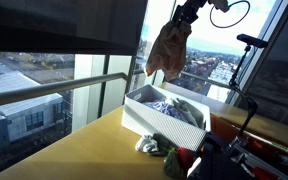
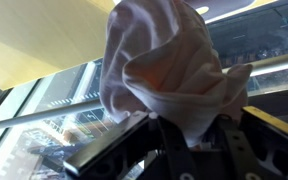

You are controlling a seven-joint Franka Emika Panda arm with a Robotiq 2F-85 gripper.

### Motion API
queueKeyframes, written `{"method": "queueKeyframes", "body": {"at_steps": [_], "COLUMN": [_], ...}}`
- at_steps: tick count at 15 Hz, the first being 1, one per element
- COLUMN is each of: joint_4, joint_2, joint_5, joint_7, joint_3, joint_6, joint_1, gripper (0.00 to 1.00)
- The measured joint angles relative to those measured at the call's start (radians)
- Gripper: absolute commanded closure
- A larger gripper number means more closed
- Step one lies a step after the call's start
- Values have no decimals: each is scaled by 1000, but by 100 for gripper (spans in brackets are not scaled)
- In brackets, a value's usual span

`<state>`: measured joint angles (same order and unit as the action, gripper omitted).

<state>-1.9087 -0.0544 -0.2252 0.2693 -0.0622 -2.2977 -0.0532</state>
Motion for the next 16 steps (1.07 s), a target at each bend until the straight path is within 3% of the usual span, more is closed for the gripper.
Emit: {"method": "queueKeyframes", "body": {"at_steps": [6,7,8,16], "joint_4": [-66,-77,-88,-125], "joint_2": [1,1,1,-14], "joint_5": [18,20,21,34], "joint_7": [1,2,4,18], "joint_3": [-7,-7,-6,5], "joint_6": [0,0,-1,-1], "joint_1": [-32,-31,-30,-17], "gripper": [96,60,59,1]}}
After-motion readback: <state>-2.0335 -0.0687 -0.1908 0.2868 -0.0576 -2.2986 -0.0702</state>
